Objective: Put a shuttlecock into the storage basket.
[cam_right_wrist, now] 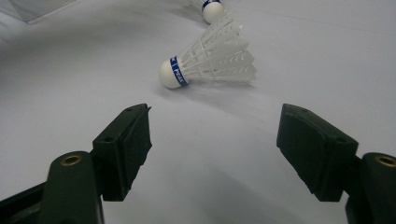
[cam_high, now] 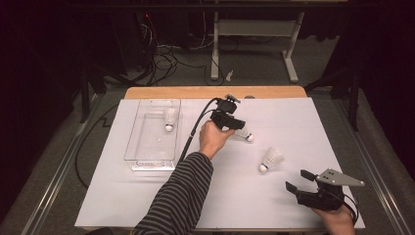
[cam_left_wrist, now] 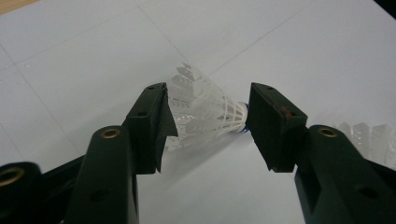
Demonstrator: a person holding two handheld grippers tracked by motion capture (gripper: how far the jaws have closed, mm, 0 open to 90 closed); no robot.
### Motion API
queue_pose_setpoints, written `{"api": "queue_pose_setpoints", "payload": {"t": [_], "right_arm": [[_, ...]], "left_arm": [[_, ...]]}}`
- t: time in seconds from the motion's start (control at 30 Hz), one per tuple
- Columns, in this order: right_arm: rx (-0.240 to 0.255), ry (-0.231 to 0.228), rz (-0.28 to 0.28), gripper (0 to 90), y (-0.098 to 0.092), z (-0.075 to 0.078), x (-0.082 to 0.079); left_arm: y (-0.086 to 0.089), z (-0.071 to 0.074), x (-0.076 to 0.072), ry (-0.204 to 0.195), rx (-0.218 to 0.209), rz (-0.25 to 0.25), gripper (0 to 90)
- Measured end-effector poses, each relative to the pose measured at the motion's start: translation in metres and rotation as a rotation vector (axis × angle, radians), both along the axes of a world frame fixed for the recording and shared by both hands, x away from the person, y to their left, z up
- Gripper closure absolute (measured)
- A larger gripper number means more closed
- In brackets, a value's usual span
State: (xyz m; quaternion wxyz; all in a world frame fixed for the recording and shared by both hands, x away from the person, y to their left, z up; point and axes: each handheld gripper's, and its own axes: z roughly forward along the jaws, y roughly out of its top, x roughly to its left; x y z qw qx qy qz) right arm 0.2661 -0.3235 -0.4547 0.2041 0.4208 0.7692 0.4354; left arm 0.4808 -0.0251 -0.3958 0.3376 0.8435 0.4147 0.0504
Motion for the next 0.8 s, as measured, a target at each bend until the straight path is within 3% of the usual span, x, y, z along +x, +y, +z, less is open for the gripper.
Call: {"api": "queue_pose_setpoints", "payload": {"t": [0.33,0.8], "right_arm": [[0.0,0.001,0.0,26.6,0.0,0.0,0.0],[0.0,0.001,0.002,26.6,0.0,0.0,0.0]], "left_arm": [[0.001,-0.008,0.005,0.038,0.023,0.007,51.1],[-0.002,-0.017,0.008,0.072,0.02,0.004,54.5]]}}
